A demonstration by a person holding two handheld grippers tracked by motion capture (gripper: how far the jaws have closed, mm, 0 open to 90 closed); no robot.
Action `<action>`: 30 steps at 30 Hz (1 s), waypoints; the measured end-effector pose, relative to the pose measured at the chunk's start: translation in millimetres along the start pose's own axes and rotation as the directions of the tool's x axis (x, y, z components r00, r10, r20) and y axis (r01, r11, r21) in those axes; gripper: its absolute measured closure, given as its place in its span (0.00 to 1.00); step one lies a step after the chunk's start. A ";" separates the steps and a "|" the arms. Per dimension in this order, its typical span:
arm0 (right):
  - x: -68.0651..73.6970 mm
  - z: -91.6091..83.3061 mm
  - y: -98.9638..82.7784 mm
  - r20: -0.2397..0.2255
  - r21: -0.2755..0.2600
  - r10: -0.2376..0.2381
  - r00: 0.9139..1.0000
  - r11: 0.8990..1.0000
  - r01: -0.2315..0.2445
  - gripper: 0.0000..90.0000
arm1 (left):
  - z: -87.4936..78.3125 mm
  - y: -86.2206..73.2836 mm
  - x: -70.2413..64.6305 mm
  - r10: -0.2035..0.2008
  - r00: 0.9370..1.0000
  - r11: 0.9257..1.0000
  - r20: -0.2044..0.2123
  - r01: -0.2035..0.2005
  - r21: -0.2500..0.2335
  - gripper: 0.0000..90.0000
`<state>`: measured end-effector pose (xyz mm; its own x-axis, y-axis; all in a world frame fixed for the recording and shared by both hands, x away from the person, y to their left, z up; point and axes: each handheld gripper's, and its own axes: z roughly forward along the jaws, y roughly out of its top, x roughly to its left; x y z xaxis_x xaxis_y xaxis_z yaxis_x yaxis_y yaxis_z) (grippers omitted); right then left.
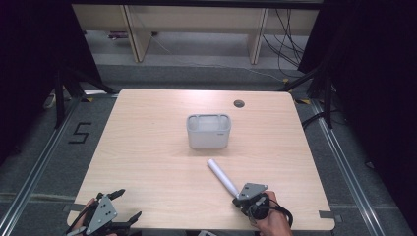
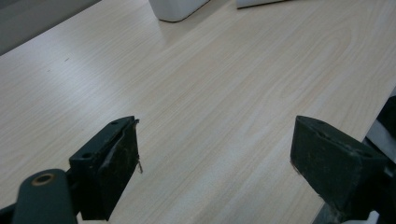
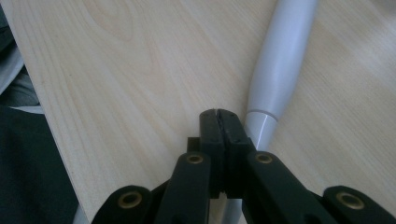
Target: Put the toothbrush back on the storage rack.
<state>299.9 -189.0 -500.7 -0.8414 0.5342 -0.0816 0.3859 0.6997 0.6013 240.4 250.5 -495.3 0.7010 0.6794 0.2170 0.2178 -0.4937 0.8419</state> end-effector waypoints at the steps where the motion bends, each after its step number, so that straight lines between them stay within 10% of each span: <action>1: 0.0 0.9 -0.8 -0.010 -0.016 0.008 1.000 1.000 -0.008 1.00 | 0.8 -0.2 -0.9 -0.017 1.000 1.000 0.003 0.017 -0.013 0.16; 30: -22.2 -6.3 -4.6 0.082 -0.002 0.082 0.993 0.997 -0.082 1.00 | 1.0 -0.1 0.0 0.003 1.000 1.000 0.012 -0.003 0.017 0.16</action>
<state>314.4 -207.1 -496.6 -0.7729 0.6270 -0.0969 0.4532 0.6525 0.6074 241.1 250.0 -495.9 0.7096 0.6715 0.2133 0.2273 -0.5048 0.8328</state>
